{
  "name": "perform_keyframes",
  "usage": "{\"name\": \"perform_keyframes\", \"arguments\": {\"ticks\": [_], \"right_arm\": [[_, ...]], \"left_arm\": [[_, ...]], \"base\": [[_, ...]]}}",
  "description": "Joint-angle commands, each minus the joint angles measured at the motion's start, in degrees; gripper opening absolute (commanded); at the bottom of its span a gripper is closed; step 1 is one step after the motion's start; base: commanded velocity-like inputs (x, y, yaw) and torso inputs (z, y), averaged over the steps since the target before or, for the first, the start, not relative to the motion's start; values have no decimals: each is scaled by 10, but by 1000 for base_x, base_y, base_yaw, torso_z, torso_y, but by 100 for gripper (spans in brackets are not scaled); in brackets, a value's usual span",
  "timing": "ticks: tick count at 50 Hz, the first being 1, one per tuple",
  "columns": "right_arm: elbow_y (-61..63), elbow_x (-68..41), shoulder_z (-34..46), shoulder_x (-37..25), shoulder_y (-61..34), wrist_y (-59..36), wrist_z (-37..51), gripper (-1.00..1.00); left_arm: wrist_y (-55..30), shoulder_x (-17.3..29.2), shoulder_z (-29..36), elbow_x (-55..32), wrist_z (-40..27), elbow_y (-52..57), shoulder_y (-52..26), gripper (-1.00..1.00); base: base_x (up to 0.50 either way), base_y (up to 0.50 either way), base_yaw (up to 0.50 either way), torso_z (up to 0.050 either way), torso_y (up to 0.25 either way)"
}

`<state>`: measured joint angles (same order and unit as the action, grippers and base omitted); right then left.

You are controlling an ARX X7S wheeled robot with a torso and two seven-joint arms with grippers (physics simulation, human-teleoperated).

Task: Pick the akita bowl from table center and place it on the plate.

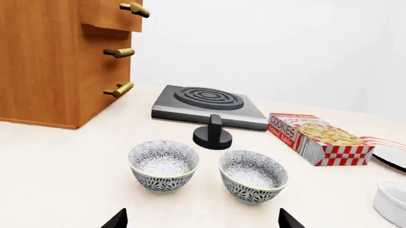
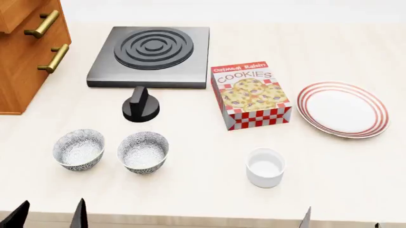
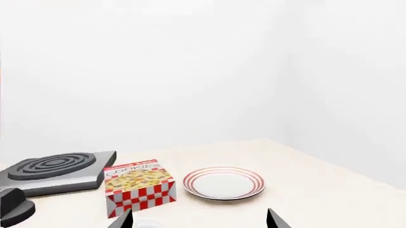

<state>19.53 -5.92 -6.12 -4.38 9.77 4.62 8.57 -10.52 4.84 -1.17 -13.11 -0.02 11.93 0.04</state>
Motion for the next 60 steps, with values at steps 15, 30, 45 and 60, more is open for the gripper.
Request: {"name": "perform_keyframes", "arguments": {"ticks": [15, 30, 45, 60], "right_arm": [[109, -65, -109, -5, 126, 130, 56, 100], [103, -74, -100, -13, 128, 132, 72, 100], [95, -79, -94, -21, 134, 135, 85, 100], [227, -156, 101, -140, -3, -245, 48, 100]], "left_arm": [[-26, 33, -53, -62, -30, 14, -38, 100], [-22, 40, -46, -69, -31, 20, -31, 100], [-19, 46, -44, -76, -37, 20, -30, 100], [-29, 62, -77, -93, -60, 3, -56, 100]], "base": [[317, 48, 0, 0, 0], [500, 0, 0, 0, 0], [218, 0, 0, 0, 0], [0, 0, 0, 0, 0]]}}
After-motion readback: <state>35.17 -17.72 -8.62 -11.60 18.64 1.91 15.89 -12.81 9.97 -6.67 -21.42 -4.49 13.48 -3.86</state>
